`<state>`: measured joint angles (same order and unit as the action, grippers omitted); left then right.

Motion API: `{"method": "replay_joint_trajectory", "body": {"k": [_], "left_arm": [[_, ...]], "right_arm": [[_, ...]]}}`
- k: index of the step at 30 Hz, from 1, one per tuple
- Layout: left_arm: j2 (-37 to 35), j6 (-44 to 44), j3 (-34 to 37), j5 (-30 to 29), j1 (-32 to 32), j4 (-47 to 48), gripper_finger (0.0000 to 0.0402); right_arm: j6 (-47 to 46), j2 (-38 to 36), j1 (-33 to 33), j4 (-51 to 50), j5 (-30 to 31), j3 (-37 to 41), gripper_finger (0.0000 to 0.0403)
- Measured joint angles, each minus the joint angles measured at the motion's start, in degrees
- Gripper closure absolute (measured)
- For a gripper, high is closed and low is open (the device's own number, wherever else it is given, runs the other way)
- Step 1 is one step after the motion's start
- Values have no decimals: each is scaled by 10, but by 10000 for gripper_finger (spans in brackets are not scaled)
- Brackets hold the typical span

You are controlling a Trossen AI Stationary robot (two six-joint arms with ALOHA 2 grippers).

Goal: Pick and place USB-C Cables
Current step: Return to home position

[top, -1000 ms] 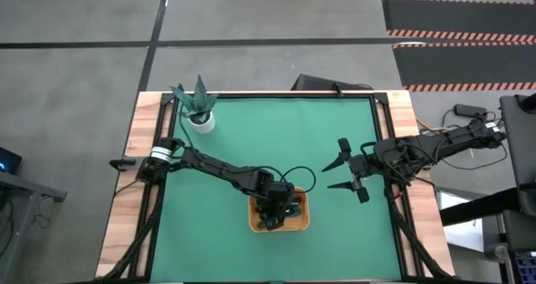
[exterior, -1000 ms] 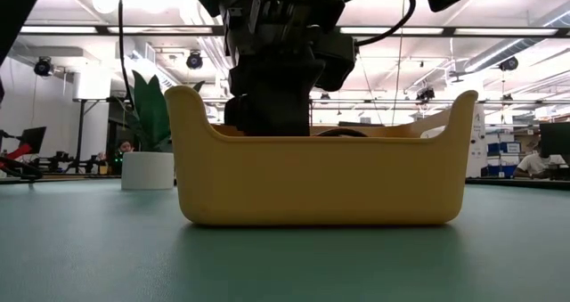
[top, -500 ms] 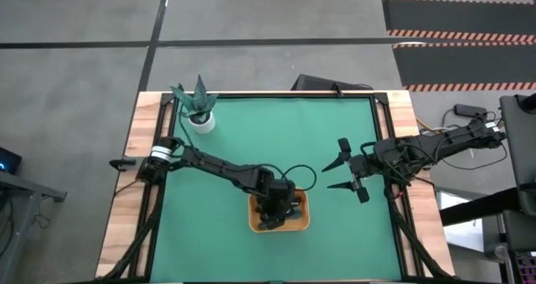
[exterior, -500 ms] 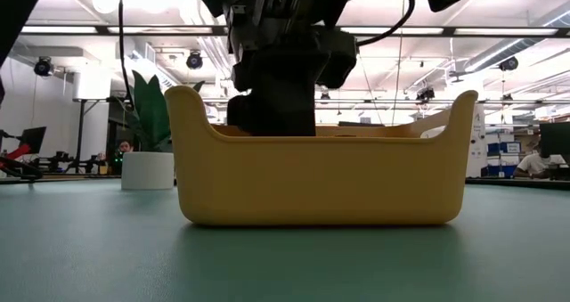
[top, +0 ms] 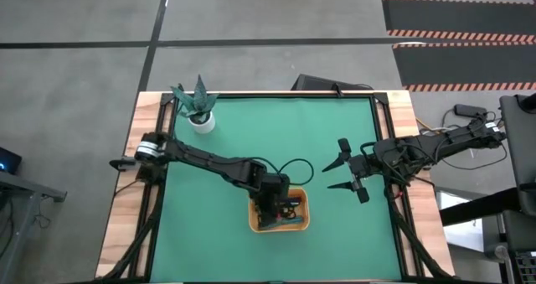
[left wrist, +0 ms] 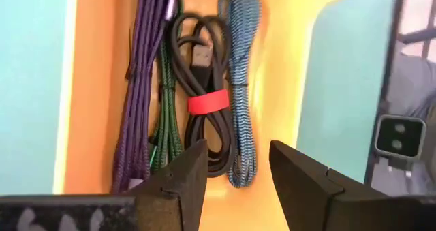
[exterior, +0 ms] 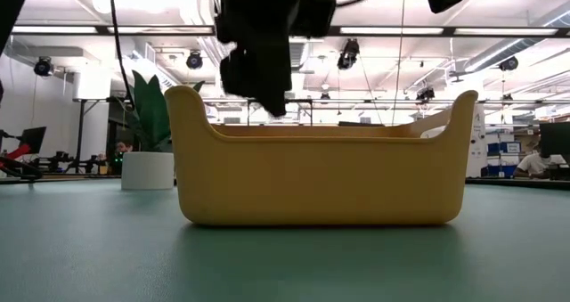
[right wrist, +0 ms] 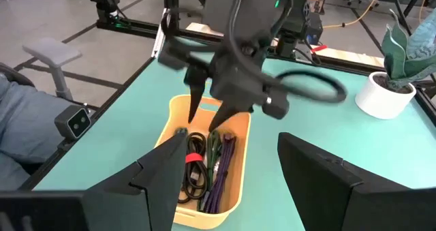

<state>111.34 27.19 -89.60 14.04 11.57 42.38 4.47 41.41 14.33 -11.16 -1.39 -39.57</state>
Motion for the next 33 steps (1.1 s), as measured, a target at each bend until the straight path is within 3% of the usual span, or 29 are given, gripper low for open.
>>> {"method": "replay_joint_trajectory", "body": {"k": [9, 14, 25, 33], "left_arm": [[-91, -205, 20, -11, 10, 3, 268], [-157, -277, 55, -89, 17, -13, 284], [-353, -344, 280, -147, 15, -227, 353], [-511, -394, 415, -164, 8, -315, 398]], "right_arm": [[0, 0, 0, -2, 0, 2, 179], [3, 0, 0, 0, 0, 3, 179], [67, 12, -1, 108, 1, 42, 179], [117, 29, -22, 224, 55, 87, 179]]}}
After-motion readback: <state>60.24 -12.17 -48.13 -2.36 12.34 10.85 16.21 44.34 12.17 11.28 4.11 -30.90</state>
